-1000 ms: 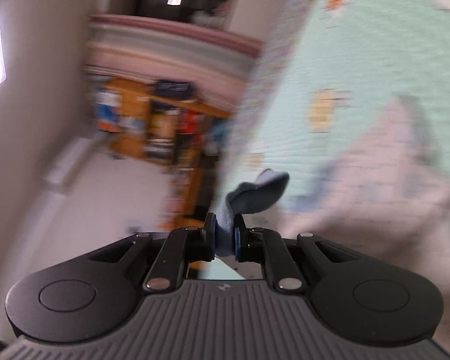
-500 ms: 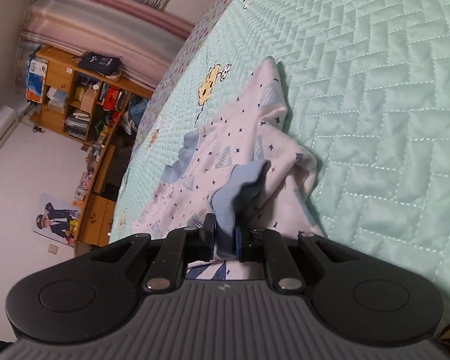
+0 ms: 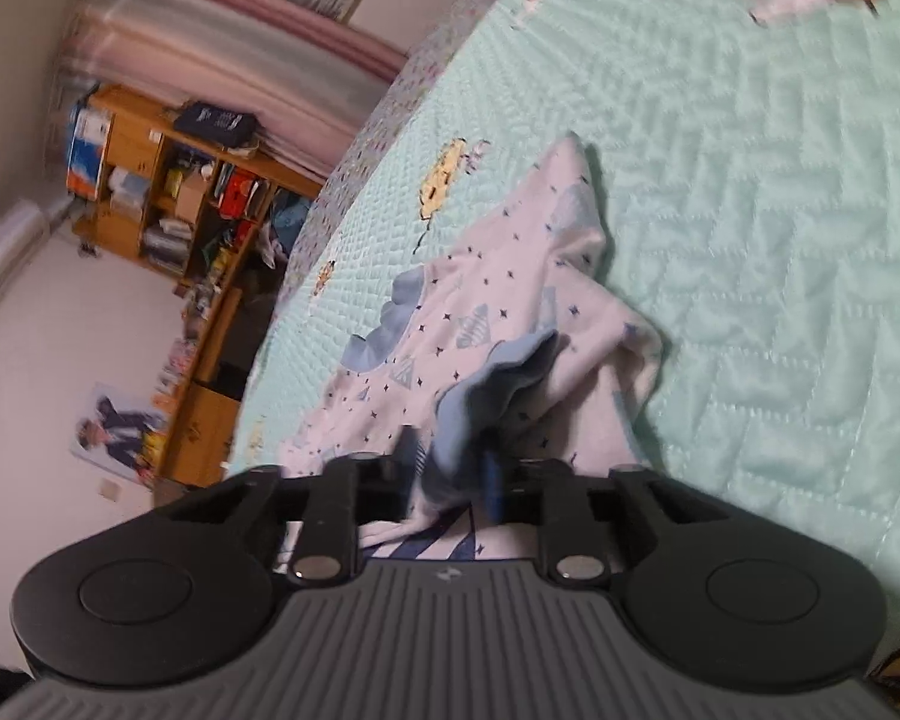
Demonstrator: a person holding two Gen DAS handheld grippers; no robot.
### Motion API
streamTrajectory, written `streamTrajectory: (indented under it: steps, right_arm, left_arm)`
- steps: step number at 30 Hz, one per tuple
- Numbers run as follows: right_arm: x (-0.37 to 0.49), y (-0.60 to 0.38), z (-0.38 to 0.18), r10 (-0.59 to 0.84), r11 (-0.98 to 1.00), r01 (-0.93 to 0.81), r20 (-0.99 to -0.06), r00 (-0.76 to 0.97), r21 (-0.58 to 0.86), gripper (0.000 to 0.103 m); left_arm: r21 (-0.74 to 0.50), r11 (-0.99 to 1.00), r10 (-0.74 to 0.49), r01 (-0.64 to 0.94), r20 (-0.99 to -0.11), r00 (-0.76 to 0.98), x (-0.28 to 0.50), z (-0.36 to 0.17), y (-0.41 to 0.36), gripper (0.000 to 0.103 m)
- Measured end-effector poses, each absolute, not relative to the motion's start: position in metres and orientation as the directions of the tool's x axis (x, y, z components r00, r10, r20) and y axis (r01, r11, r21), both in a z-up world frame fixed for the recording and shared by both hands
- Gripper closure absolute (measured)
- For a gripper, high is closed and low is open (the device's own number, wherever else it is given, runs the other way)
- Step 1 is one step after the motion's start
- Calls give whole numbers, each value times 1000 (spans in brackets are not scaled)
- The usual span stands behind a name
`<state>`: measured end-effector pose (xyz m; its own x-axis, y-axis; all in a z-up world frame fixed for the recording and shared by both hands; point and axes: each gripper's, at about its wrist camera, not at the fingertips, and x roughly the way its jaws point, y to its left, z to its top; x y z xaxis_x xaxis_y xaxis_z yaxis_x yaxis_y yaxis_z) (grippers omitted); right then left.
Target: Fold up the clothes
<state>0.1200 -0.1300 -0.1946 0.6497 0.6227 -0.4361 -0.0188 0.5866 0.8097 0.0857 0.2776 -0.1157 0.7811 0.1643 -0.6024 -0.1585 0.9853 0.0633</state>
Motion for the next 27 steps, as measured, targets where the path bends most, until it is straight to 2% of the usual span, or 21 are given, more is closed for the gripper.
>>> streamTrajectory:
  steps: [3,6,9,10,14,17,19,21,25,27]
  right_arm:
    - [116,-121,-165,574,698,-145,-428,698,701,86]
    - [112,-111,-140,535,782,-265,-391,749,564,86]
    - [138,-122,-173,519,784,-97,-562,645,613,85]
    - [136,-130,-181,529,762,-76,-552,644,643,93]
    - [129,-156,-203,554,682,-2,-515,654,732,93]
    - [120,-164,-195,553,663,9,-497,669,749,85]
    - [118,-162,-179,562,654,-40,-449,694,756,85]
    - [123,-160,-165,593,627,-95,-394,702,773,85]
    - [155,-138,-154,688,548,-159,-334,644,821,82]
    - [172,-124,-163,743,500,-167,-322,587,849,72]
  left_arm:
    - [57,991,134,-125,-585,800,108,-110,261,4]
    - [96,993,118,-73,-649,751,143,-133,245,4]
    - [155,986,158,-64,-733,661,169,-167,240,6]
    - [140,988,149,-68,-731,666,168,-171,243,3]
    - [133,988,150,-78,-721,677,163,-168,245,2]
    - [168,983,170,-71,-705,688,157,-160,240,4]
    - [187,979,189,-83,-672,716,149,-145,238,5]
    - [145,987,150,-74,-641,753,144,-130,236,5]
    - [85,996,68,-18,-638,767,165,-118,221,2]
    - [87,996,52,12,-691,721,187,-135,215,2]
